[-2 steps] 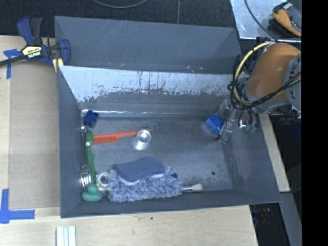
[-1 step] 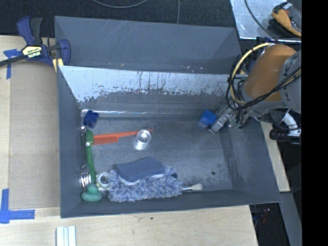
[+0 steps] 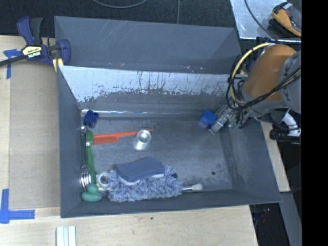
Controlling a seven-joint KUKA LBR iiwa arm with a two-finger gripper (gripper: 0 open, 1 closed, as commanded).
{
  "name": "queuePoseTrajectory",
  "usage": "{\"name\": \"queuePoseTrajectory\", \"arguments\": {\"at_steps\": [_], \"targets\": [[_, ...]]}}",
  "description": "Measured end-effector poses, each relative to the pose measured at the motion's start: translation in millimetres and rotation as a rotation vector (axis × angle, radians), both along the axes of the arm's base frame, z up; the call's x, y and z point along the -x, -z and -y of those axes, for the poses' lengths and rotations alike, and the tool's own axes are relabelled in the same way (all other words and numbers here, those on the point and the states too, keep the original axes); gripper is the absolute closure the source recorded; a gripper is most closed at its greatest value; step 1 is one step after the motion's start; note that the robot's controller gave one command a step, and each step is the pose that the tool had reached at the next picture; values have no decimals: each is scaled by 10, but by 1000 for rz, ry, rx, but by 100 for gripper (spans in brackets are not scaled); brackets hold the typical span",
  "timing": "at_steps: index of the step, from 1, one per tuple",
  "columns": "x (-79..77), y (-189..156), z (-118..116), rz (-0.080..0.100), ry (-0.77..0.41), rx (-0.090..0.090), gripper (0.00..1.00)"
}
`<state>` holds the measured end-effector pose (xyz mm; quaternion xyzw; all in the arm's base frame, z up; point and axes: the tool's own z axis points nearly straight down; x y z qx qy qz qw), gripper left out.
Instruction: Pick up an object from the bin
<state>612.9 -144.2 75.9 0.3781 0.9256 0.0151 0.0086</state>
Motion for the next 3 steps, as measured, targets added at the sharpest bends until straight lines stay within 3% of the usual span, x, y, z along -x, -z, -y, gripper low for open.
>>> {"name": "queuePoseTrajectory", "arguments": {"at_steps": [1, 2, 3], "targets": [[55, -312, 31, -15, 2, 4, 100], [38, -679, 65, -7, 5, 8, 100], [34, -797, 70, -4, 3, 9, 100]]}}
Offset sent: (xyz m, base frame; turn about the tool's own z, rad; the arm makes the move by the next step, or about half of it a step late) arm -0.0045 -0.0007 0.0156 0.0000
